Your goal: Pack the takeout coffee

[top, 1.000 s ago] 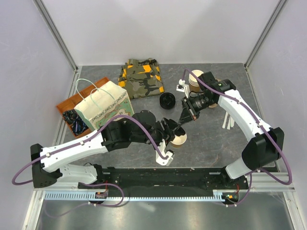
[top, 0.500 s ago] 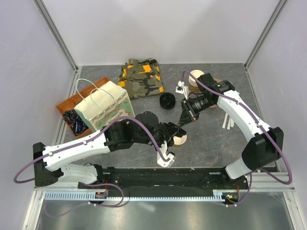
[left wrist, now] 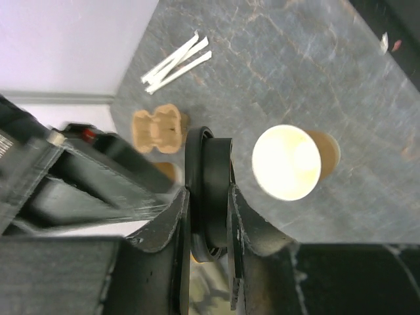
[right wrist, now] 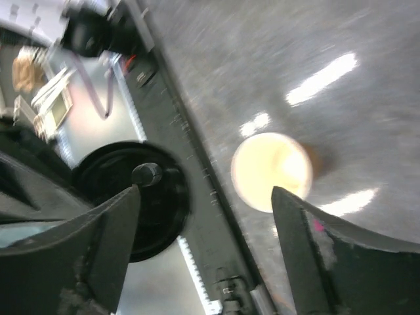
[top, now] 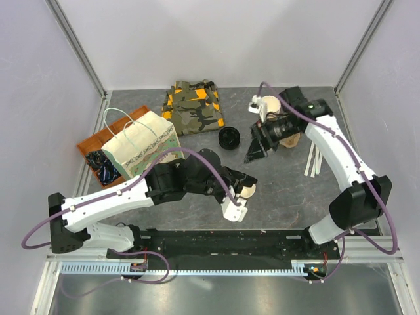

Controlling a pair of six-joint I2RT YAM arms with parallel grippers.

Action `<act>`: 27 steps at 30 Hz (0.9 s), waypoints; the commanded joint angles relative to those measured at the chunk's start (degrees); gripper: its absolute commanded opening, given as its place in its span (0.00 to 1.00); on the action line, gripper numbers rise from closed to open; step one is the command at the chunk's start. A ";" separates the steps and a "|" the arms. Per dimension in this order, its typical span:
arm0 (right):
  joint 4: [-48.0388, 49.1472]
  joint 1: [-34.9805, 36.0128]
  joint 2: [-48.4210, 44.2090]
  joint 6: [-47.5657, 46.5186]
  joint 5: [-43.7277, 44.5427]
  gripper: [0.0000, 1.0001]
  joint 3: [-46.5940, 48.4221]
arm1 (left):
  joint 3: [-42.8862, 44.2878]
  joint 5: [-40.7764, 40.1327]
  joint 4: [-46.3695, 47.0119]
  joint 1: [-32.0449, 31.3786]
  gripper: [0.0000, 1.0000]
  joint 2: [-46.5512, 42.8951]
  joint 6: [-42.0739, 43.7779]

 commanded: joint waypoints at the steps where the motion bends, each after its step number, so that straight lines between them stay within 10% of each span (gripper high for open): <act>1: -1.45 -8.31 2.06 -0.47 -0.35 0.97 7.48 | 8.61 2.75 -2.39 0.68 0.11 2.27 -20.53; 12: -10.59 -23.35 4.88 -10.13 -2.29 0.98 13.21 | 17.34 36.84 -5.66 22.20 0.13 16.14 -73.15; 19: -10.69 -23.44 0.66 -13.04 -3.95 0.98 0.40 | 11.29 41.68 4.17 24.76 0.14 19.76 -85.41; 27: -8.93 -22.74 -6.45 -16.11 -6.60 0.77 -10.96 | 6.00 45.73 17.71 28.54 0.14 23.46 -97.11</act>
